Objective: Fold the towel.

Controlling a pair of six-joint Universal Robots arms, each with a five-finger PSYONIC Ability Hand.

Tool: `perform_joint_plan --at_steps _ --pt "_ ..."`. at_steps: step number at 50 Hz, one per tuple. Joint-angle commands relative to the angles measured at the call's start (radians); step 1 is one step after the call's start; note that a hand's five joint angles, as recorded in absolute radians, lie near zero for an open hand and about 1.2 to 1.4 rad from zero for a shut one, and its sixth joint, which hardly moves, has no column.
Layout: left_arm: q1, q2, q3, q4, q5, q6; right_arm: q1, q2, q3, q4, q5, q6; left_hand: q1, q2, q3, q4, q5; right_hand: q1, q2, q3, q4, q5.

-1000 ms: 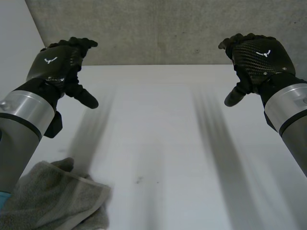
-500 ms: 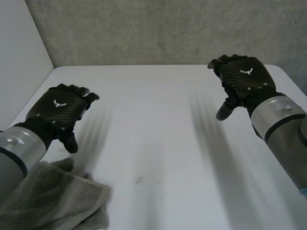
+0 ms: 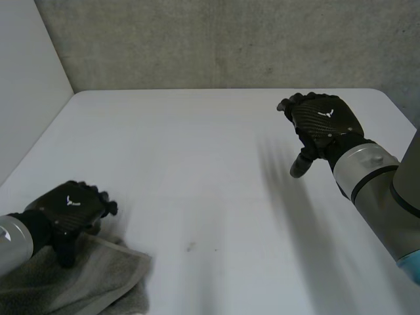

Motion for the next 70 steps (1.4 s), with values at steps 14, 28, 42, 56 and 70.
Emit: perform_joint_plan --at_steps 14,28,42,56,70 --pt "-0.295 -0.181 0.283 0.092 -0.055 -0.212 -0.014 0.008 -0.008 -0.005 0.001 -0.022 1.021 1.024 1.024 1.024 1.023 -0.048 -0.075 -0.066 -0.081 -0.056" --pt "-0.726 -0.582 0.858 0.233 -0.526 -0.462 -0.176 0.001 -0.056 -0.007 -0.001 -0.036 1.021 1.024 1.024 1.024 1.023 -0.048 -0.075 -0.066 -0.081 -0.056" --pt "-0.944 -0.874 1.156 0.246 -0.712 -0.552 -0.282 0.01 -0.116 -0.004 -0.002 -0.033 1.021 1.024 1.024 1.024 1.023 -0.048 -0.075 -0.066 -0.081 -0.056" --pt "-0.933 -0.799 1.168 0.215 -0.708 -0.681 -0.268 0.01 -0.112 0.001 -0.002 -0.035 -0.197 -0.194 -0.194 -0.194 -0.195 -0.048 -0.075 -0.066 -0.081 -0.056" --pt "-0.64 -0.396 0.831 0.152 -0.701 -0.683 -0.133 0.001 -0.108 0.119 -0.045 -0.028 -0.156 -0.153 -0.153 -0.153 -0.154 -0.048 -0.075 -0.066 -0.081 -0.056"
